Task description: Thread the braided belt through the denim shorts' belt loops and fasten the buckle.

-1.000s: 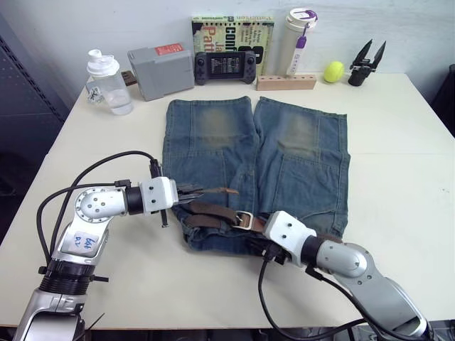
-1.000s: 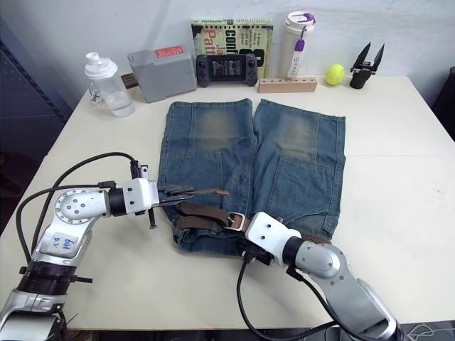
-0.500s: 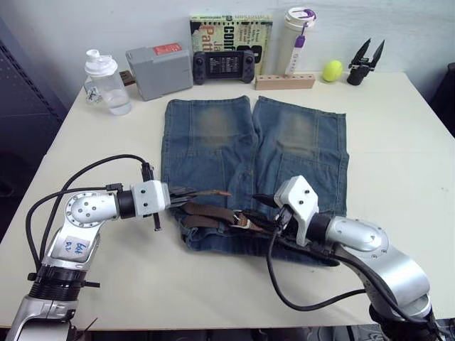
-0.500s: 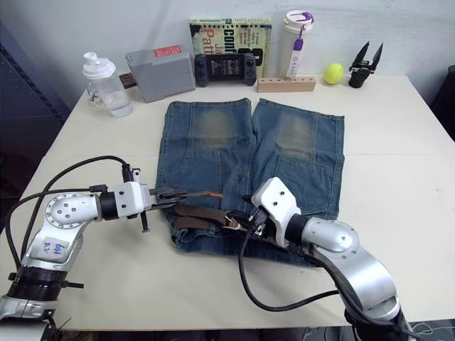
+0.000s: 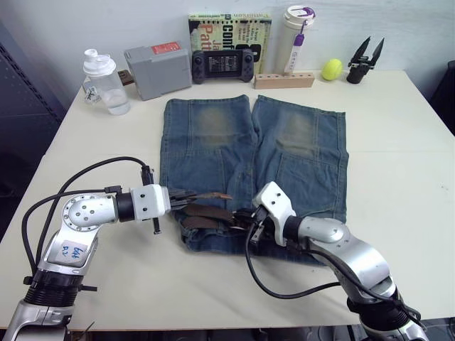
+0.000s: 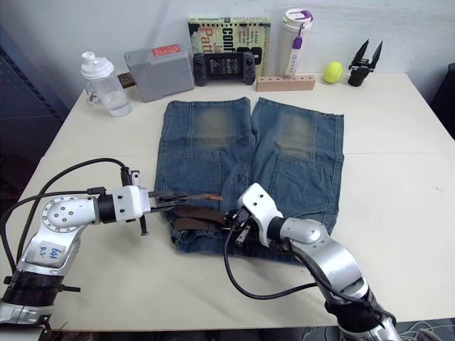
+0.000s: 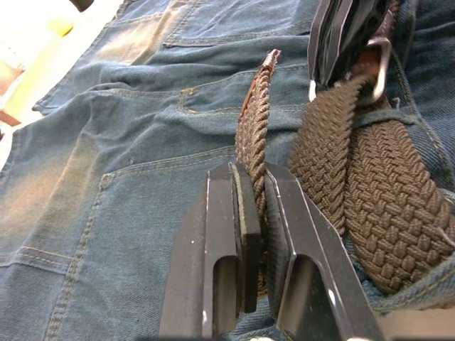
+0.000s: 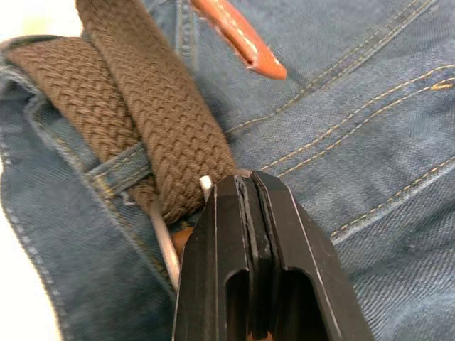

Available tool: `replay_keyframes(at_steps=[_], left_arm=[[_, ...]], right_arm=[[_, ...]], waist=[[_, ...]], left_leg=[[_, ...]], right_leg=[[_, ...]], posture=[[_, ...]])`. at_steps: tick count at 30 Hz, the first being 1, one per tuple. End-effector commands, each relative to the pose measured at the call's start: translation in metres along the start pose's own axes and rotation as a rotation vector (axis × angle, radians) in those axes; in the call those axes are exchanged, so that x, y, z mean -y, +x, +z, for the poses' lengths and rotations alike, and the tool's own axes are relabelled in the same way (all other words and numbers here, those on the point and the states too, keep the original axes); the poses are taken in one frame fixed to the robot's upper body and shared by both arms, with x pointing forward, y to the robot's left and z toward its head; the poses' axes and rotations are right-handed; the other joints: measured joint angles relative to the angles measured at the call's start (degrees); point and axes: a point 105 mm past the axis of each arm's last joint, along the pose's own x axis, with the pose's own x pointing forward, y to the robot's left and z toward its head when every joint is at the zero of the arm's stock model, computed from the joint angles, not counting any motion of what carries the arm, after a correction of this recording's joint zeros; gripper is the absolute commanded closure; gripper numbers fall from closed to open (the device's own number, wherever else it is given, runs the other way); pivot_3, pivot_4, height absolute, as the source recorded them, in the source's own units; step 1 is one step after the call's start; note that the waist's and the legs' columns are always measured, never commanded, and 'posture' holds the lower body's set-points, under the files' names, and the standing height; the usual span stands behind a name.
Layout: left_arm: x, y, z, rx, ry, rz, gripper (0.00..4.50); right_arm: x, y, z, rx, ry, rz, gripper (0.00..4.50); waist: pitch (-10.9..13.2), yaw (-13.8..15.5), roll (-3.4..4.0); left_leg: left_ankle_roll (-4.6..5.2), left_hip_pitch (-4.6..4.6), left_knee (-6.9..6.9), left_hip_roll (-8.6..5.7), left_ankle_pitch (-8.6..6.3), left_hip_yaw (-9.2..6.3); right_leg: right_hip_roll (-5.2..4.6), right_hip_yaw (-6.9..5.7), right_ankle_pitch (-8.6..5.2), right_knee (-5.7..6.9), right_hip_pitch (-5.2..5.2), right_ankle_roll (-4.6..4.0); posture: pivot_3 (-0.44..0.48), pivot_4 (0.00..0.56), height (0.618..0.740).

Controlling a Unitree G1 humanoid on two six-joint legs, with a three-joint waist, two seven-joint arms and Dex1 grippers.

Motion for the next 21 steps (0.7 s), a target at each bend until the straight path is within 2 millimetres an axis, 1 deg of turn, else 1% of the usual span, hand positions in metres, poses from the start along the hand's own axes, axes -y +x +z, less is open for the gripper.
replay_keyframes(at_steps=[1,5,12,17,19,21], left_arm=[[-0.008,-0.006,0.008,0.004,0.055,0.036,4.50],[-0.009,-0.005,0.008,0.004,0.061,0.042,4.50],[-0.010,-0.005,0.009,0.008,0.091,0.038,4.50],[-0.011,-0.002,0.012,0.020,0.118,0.035,4.50],[-0.011,0.000,0.013,0.027,0.130,0.032,4.50],[-0.010,0.001,0.015,0.031,0.134,0.030,4.50]], right_arm=[[-0.004,0.001,-0.004,-0.028,0.003,0.031,4.42],[-0.011,0.000,-0.008,-0.054,0.005,0.074,4.42],[-0.015,-0.007,-0.010,-0.073,0.023,0.138,4.42],[-0.010,-0.008,-0.018,-0.141,-0.007,0.195,4.42],[-0.003,-0.009,-0.020,-0.165,-0.023,0.196,4.42],[0.006,-0.009,-0.016,-0.163,-0.038,0.186,4.42]], waist=[[0.00,-0.03,0.00],[0.00,-0.03,0.00],[-0.01,0.01,-0.01],[-0.01,0.00,-0.02],[-0.01,-0.07,-0.02],[-0.02,-0.06,-0.04]], left_leg=[[0.00,0.00,0.00,0.00,0.00,0.11],[0.00,0.01,0.00,0.01,0.00,0.29],[0.00,0.01,0.00,0.01,0.00,0.38],[0.00,0.01,0.00,0.01,0.00,0.46],[0.00,0.01,0.00,0.01,0.00,0.47],[0.00,0.03,0.00,0.01,0.00,0.51]], right_leg=[[0.00,0.02,0.00,0.00,0.00,0.00],[0.00,0.04,0.00,0.01,-0.01,0.00],[0.00,0.05,0.00,0.01,-0.02,0.00],[0.00,0.06,0.00,0.01,-0.02,0.00],[0.01,0.06,0.00,0.01,-0.02,0.00],[0.00,0.07,0.00,0.02,-0.02,0.00]], posture=[[0.000,0.150,0.726],[0.000,0.150,0.726],[0.000,0.150,0.726],[0.000,0.150,0.726],[0.000,0.150,0.726],[0.000,0.150,0.726]])
